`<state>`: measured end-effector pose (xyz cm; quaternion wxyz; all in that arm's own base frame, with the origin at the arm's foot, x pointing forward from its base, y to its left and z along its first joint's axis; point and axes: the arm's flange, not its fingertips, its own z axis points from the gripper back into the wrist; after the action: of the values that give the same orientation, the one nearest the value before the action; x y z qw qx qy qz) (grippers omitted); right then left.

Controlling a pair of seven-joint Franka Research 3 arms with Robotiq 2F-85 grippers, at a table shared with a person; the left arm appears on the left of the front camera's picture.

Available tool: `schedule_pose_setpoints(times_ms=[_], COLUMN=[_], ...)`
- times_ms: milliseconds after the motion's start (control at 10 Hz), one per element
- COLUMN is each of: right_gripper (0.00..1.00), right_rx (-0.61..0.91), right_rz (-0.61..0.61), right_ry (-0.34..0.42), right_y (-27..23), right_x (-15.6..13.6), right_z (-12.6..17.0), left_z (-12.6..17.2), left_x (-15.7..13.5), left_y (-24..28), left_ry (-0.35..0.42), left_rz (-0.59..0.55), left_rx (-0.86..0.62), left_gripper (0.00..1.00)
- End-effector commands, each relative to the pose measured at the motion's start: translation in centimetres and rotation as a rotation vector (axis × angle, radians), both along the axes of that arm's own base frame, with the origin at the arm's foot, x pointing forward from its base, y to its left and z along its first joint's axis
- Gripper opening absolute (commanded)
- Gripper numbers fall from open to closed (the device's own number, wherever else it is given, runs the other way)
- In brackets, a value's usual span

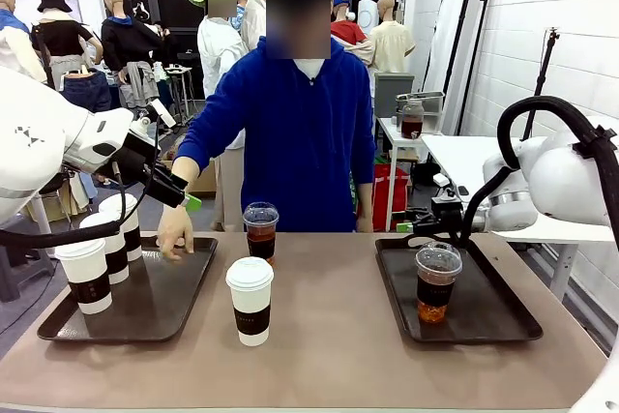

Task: Distribute the coffee onto the tray.
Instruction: Pick up another iced Americano from the middle of the table and place it on the right Handle tray.

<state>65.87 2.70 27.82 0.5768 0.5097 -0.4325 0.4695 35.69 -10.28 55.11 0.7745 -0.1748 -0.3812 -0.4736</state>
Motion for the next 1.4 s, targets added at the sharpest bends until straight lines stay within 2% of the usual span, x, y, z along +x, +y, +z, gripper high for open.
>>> schedule_pose_setpoints(times_ms=[0, 700, 1300], right_gripper=[1.00, 1.00, 1.00], right_rx=[0.015, 0.018, 0.015], right_rz=[-0.020, 0.045, 0.133], right_ry=[-0.017, -0.027, -0.035], right_y=[2.9, 13.2, 20.4], right_x=[0.5, 2.2, 2.1], right_z=[-0.8, -1.2, -2.0], left_z=[-0.2, -0.2, -0.2], left_x=[0.2, 0.2, 0.2], left_y=[0.3, 0.3, 0.3], left_ry=[-0.005, -0.005, -0.005], left_rz=[-0.021, -0.021, -0.021], left_rx=[-0.006, -0.006, -0.006], left_gripper=[1.00, 1.00, 1.00])
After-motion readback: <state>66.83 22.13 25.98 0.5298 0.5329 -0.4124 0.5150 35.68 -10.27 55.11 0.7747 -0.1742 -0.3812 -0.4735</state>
